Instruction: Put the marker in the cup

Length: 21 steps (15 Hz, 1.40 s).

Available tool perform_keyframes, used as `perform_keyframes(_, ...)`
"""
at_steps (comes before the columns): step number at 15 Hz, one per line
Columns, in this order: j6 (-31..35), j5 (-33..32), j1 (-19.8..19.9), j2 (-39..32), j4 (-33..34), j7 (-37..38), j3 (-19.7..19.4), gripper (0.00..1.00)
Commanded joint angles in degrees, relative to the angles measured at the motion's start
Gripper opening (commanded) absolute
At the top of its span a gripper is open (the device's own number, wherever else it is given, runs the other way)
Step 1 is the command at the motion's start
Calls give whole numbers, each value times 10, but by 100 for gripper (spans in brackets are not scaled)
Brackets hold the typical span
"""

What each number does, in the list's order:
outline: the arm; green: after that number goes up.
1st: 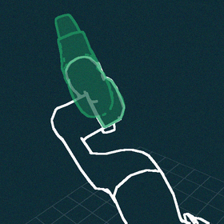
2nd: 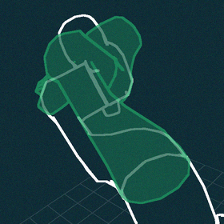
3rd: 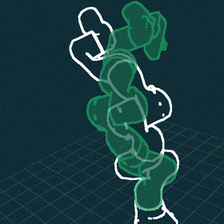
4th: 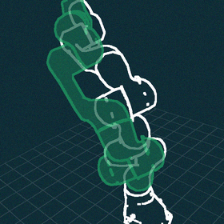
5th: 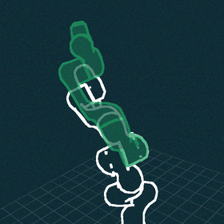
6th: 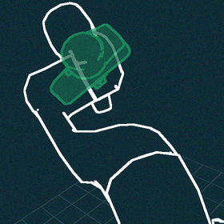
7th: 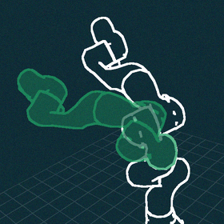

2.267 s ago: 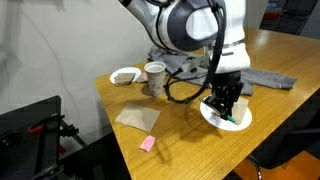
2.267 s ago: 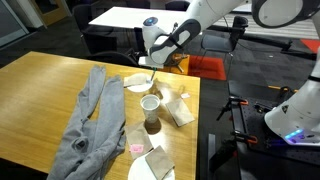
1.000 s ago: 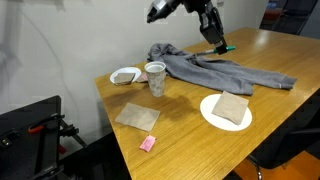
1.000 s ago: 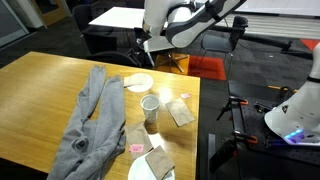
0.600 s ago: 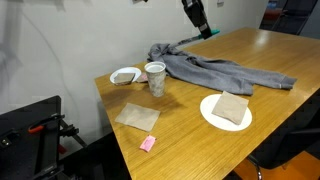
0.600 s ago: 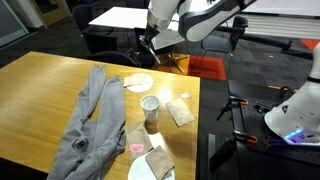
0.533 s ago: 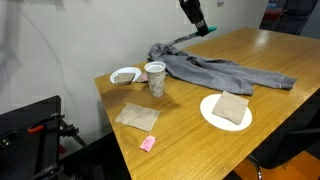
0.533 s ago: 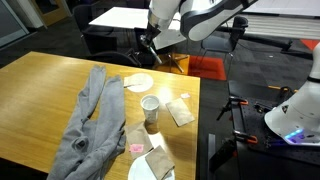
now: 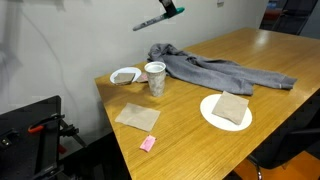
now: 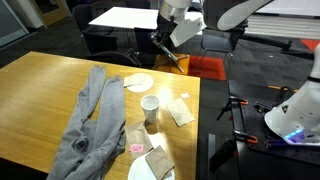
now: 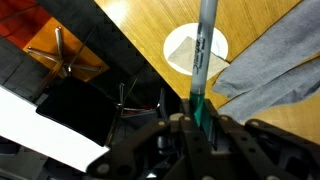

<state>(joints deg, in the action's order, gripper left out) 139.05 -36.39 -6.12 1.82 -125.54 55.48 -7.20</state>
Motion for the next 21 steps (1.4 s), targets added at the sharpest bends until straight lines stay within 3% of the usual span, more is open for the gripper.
perform_keyframes(1, -2, 3, 31, 10, -7, -10, 36, 15)
perform_keyframes(11, -2, 4, 39, 27, -26, -25, 47, 15)
perform_keyframes(12, 3, 8, 39, 22, -26, -29, 46, 4)
perform_keyframes(17, 104, 100, 41, -24, -32, -130, 53, 4)
perform_keyframes(21, 180, 226, 37, -60, -34, -279, 62, 4)
